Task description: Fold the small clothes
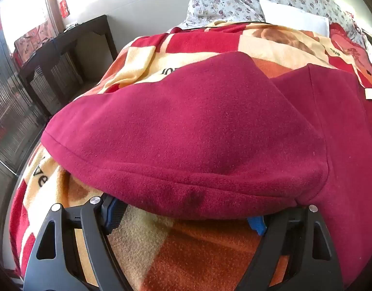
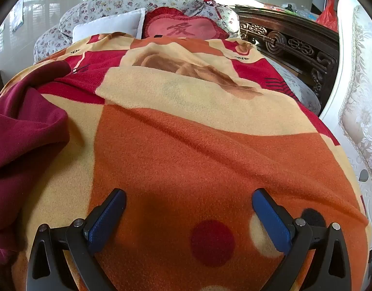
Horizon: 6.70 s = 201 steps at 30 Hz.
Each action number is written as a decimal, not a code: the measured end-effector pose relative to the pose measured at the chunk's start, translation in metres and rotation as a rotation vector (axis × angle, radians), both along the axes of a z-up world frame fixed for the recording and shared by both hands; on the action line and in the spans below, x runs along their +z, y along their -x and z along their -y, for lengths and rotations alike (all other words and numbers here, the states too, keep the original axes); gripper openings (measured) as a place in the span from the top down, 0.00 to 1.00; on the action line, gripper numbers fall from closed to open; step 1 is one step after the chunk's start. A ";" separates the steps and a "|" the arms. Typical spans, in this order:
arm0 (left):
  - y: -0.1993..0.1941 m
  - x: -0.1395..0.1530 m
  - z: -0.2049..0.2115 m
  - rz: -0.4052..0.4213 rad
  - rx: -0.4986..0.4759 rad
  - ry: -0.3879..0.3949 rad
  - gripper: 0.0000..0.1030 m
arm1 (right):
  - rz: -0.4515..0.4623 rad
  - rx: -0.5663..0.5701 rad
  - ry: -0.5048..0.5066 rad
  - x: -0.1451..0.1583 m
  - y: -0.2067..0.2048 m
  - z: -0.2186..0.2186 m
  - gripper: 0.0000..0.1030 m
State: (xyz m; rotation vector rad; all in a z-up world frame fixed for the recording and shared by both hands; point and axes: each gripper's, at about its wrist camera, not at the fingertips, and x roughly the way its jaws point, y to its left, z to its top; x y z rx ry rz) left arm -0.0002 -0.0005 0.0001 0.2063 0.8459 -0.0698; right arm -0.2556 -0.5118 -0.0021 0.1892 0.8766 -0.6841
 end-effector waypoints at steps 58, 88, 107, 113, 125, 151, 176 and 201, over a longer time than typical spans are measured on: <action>0.169 0.116 0.091 -0.001 -0.367 0.179 0.21 | 0.235 0.196 -0.068 0.225 0.126 -0.135 0.00; 0.151 0.109 0.068 -0.028 -0.284 0.216 0.21 | 0.146 0.324 -0.125 0.148 -0.016 -0.263 0.00; 0.145 0.100 0.068 -0.053 -0.273 0.220 0.21 | 0.124 0.299 -0.133 0.134 -0.027 -0.264 0.00; 0.145 0.098 0.069 -0.063 -0.276 0.222 0.21 | 0.114 0.286 -0.150 0.129 -0.031 -0.263 0.00; 0.143 0.094 0.069 -0.074 -0.267 0.219 0.21 | 0.104 0.280 -0.166 0.122 -0.038 -0.262 0.00; 0.121 0.085 0.048 -0.111 -0.212 0.255 0.21 | 0.064 0.314 -0.198 0.105 -0.063 -0.272 0.00; -0.025 0.055 -0.188 -0.135 0.420 0.652 0.21 | 0.006 0.407 -0.252 0.081 -0.121 -0.303 0.00; -0.051 0.099 -0.162 0.010 0.266 0.728 0.92 | -0.003 0.392 -0.295 0.067 -0.144 -0.285 0.00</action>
